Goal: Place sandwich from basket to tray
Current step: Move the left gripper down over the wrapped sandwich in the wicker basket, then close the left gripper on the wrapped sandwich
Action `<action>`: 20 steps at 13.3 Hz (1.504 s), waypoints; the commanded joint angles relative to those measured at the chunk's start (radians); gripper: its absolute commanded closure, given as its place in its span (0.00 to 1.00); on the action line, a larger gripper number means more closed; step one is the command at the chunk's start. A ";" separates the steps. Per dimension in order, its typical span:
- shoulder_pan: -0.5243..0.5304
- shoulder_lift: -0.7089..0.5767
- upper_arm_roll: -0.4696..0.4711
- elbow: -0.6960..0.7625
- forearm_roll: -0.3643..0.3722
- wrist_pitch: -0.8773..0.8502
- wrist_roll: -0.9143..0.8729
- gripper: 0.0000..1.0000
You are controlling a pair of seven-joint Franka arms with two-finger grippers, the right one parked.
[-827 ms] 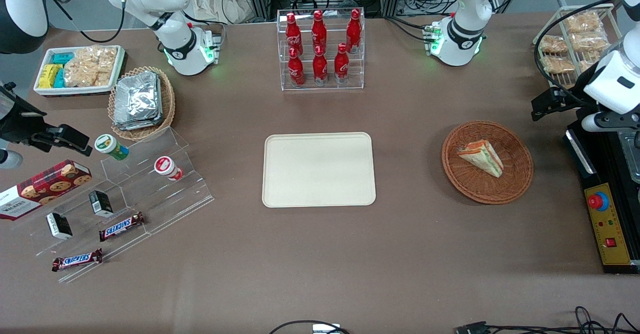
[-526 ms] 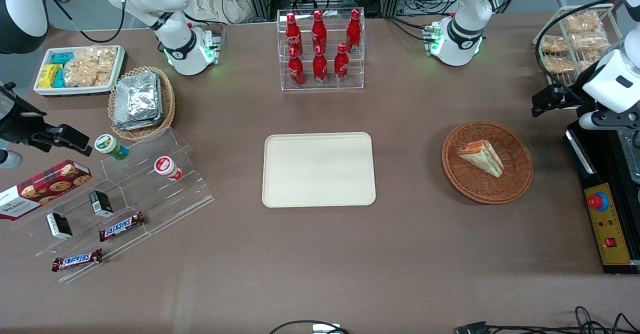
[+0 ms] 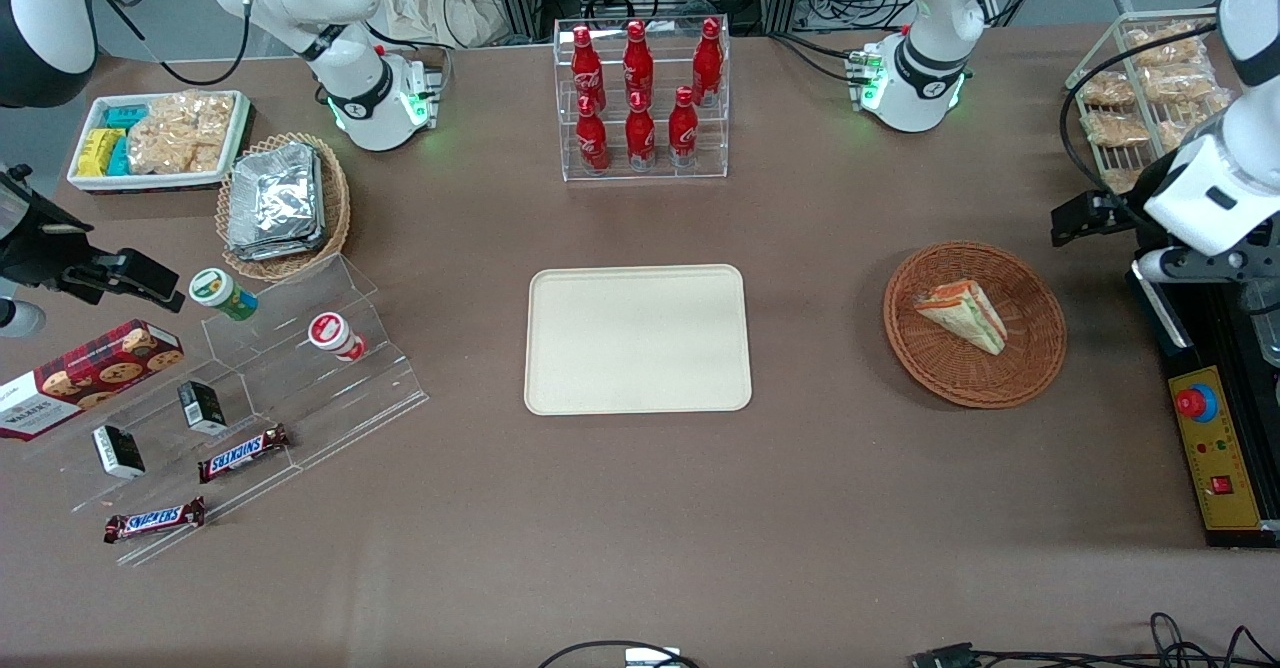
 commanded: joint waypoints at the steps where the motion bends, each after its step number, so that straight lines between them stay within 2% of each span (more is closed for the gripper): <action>1: -0.004 -0.038 0.009 -0.133 0.007 0.113 -0.086 0.00; 8: 0.016 -0.076 0.012 -0.430 0.009 0.415 -0.313 0.00; 14: 0.008 -0.047 0.008 -0.549 0.010 0.571 -0.498 0.00; 20: 0.005 0.008 0.006 -0.667 0.010 0.789 -0.595 0.00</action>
